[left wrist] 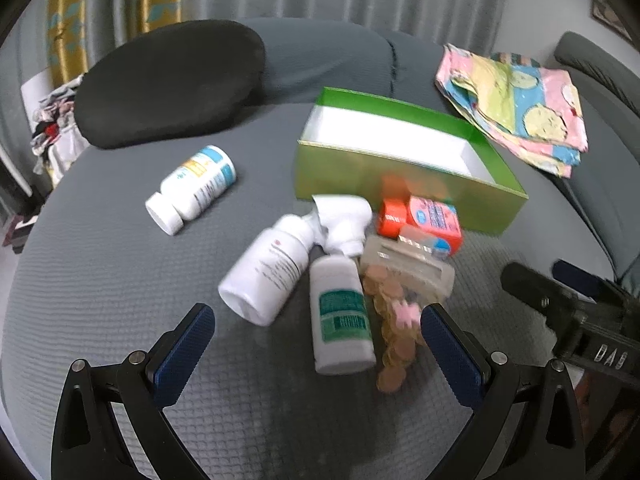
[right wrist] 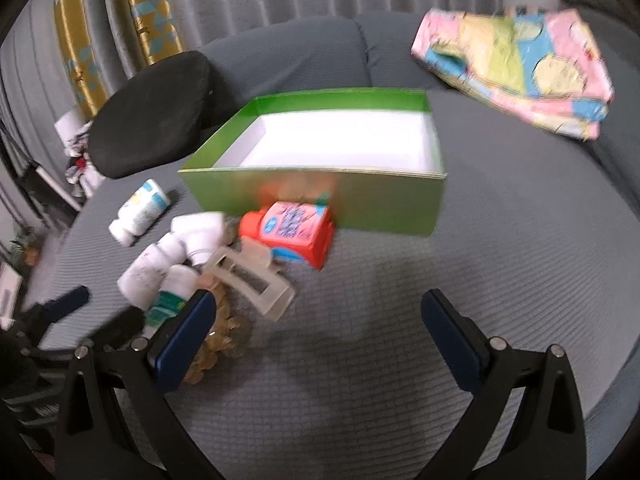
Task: Organize rigid objects
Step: 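Move the right gripper toward the stack of copper coins, then close the right gripper around the copper coin stack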
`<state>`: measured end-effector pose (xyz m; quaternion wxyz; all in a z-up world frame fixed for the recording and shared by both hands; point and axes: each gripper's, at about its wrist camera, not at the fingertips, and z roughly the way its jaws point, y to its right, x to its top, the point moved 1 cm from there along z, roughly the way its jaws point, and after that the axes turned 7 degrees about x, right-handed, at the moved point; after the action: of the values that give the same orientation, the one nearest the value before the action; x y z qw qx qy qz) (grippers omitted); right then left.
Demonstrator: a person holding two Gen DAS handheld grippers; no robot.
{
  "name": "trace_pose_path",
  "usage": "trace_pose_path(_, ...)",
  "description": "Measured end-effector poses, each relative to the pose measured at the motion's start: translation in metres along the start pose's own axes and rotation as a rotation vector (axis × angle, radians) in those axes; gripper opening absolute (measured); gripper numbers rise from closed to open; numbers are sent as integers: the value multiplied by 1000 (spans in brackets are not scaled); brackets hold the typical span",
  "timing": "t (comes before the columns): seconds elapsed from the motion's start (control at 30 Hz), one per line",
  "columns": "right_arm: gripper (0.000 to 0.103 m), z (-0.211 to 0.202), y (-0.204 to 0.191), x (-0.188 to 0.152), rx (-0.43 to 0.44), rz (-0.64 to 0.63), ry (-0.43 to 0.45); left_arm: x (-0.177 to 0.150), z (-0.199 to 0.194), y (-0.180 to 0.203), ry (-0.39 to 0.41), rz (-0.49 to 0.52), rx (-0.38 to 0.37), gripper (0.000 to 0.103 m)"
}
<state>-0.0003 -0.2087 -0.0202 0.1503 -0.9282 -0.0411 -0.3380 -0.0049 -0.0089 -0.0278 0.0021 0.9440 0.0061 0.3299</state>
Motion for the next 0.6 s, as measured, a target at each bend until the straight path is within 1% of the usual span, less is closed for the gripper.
trace_pose_path(0.13, 98, 11, 5, -4, 167, 65, -67, -14, 6, 5, -36, 38, -83, 103)
trace_pose_path(0.23, 95, 24, 6, -8, 252, 121, -134, -22, 9, 8, -68, 45, -146, 103)
trace_pose_path(0.4, 88, 48, -2, -12, 365, 167, -220, -30, 10, 12, -73, 17, -270, 102)
trace_pose_path(0.5, 86, 61, -8, -11, 435, 198, -271, -32, 10, 20, -76, 40, -283, 101)
trace_pose_path(0.6, 82, 71, -13, -10, 442, 184, -299, -33, 12, 31, -76, 69, -283, 94)
